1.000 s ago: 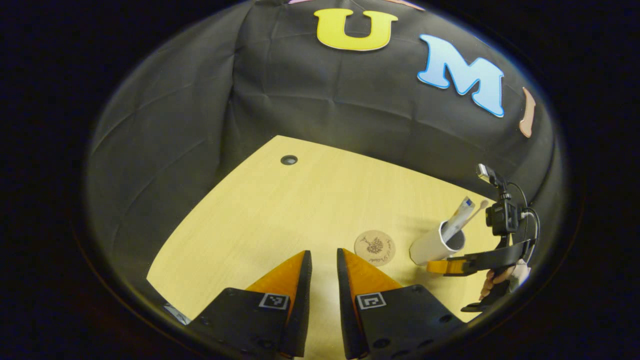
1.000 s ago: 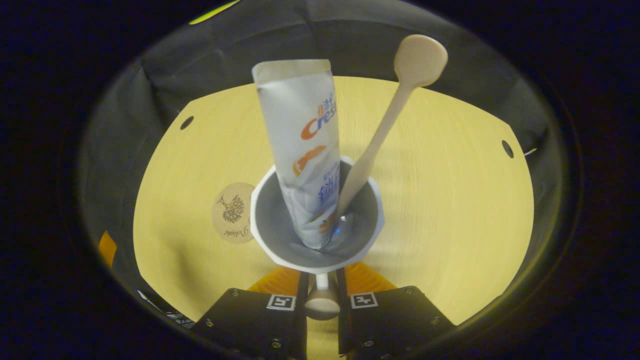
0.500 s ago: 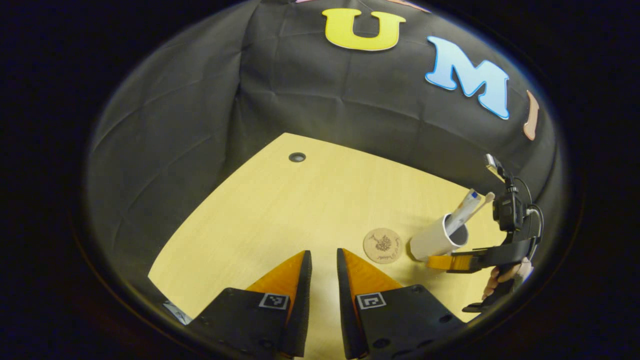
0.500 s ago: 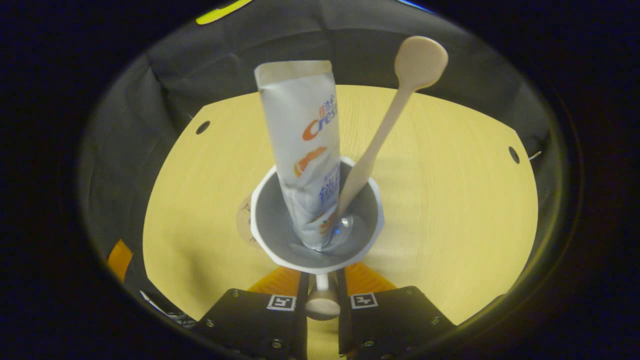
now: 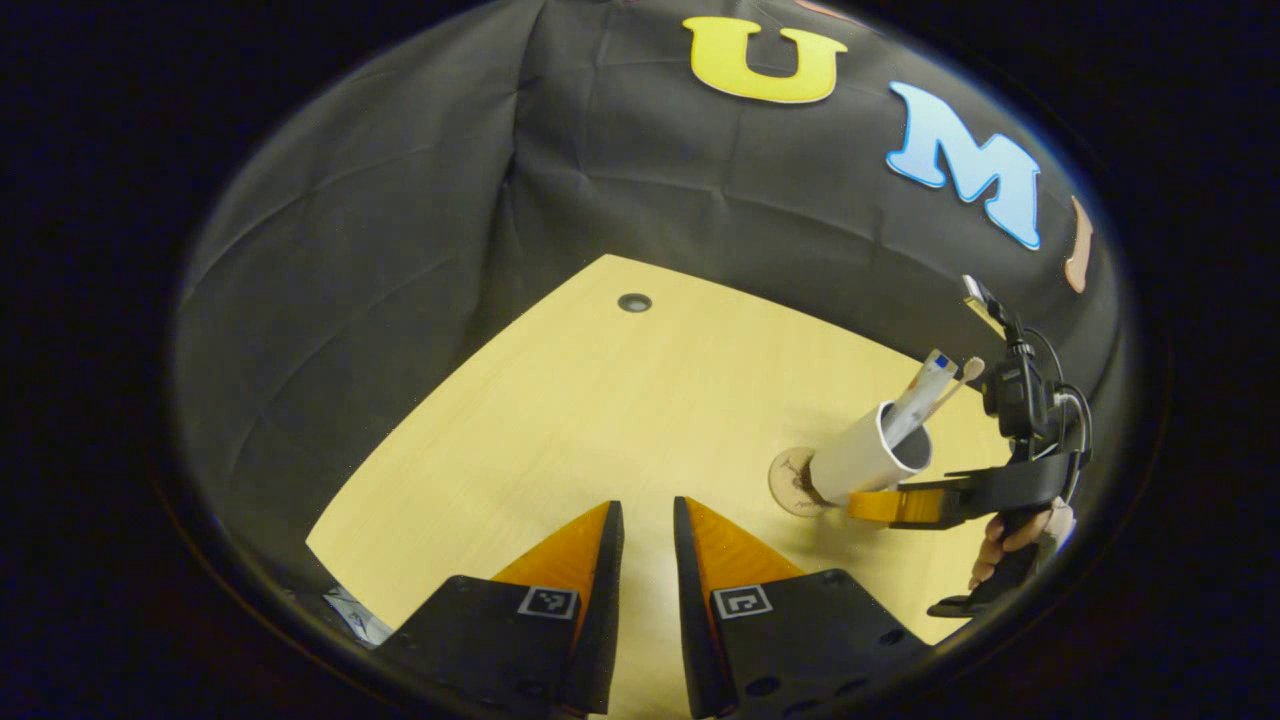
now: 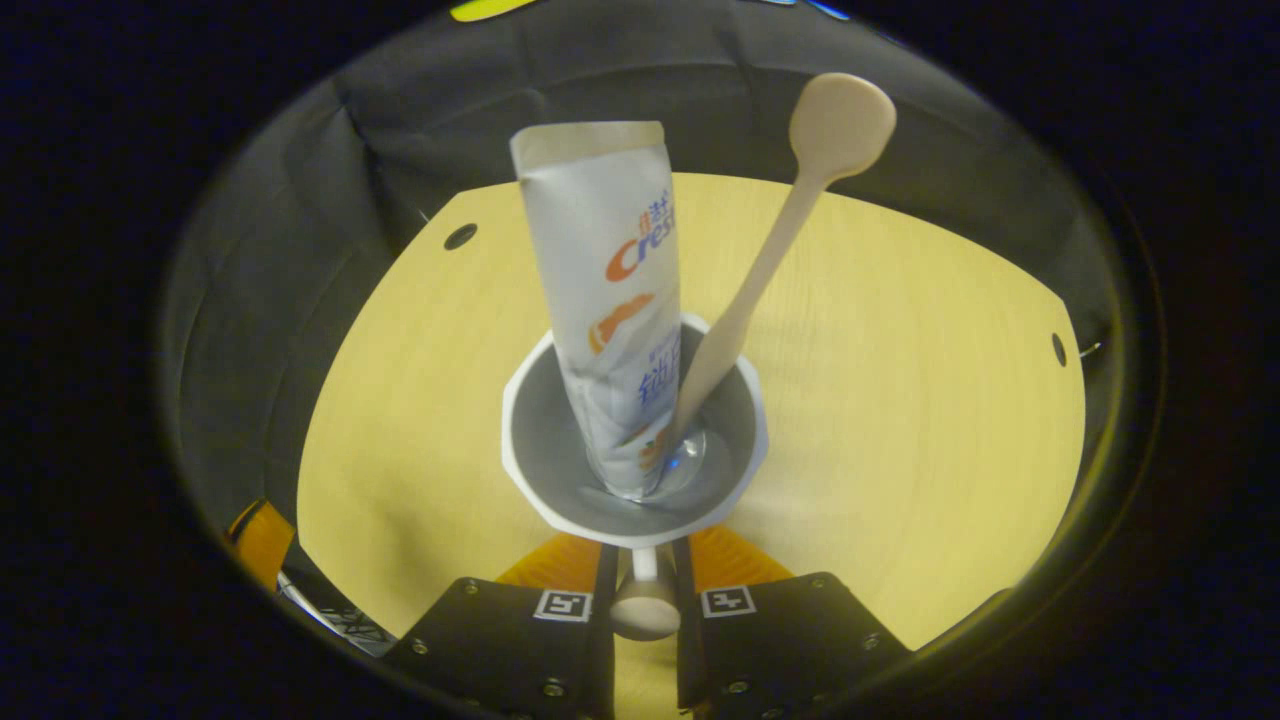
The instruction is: Put the toothbrush and toothpaste on the desktop into the cup, then pick up the cup and place it on the coaster on the desktop.
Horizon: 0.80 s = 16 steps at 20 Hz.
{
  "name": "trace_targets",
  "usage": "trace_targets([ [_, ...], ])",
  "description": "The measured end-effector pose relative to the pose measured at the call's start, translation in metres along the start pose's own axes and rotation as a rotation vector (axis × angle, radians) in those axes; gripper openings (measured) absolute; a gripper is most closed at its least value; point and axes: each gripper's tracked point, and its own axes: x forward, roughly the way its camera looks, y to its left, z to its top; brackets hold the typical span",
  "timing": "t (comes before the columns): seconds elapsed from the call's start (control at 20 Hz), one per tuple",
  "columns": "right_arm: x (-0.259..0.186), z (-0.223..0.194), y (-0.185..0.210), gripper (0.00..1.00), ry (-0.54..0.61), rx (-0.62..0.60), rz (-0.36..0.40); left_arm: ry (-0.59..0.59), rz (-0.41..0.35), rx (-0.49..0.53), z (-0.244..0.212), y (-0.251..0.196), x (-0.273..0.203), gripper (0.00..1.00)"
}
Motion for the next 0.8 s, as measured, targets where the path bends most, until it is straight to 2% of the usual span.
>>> trace_targets([
  [0.05, 0.002, 0.001, 0.004, 0.24, 0.002, -0.008, 0.002, 0.001, 0.005, -0.004, 0.000, 0.005, 0.001, 0.35],
  [0.25, 0.010, 0.002, 0.019, 0.24, 0.014, -0.040, -0.007, 0.005, 0.021, -0.022, 0.001, 0.019, 0.006, 0.35],
  [0.35, 0.019, 0.000, 0.021, 0.24, 0.026, -0.052, -0.017, 0.005, 0.030, -0.028, 0.001, 0.024, 0.007, 0.39],
  [0.45, 0.023, -0.001, 0.021, 0.25, 0.019, -0.071, -0.032, 0.004, 0.036, -0.029, 0.006, 0.024, 0.003, 0.35],
  [0.5, 0.018, -0.003, 0.017, 0.24, 0.020, -0.085, -0.039, 0.002, 0.038, -0.030, 0.006, 0.024, 0.005, 0.39],
  [0.6, 0.018, -0.004, 0.015, 0.25, 0.019, -0.102, -0.049, 0.001, 0.039, -0.030, 0.009, 0.023, 0.005, 0.35],
  [0.65, 0.019, -0.003, 0.015, 0.21, 0.021, -0.101, -0.049, 0.001, 0.038, -0.030, 0.011, 0.021, 0.005, 0.35],
  [0.8, 0.016, -0.005, 0.016, 0.32, 0.027, -0.071, -0.034, -0.002, 0.028, -0.026, 0.012, 0.017, 0.005, 0.35],
])
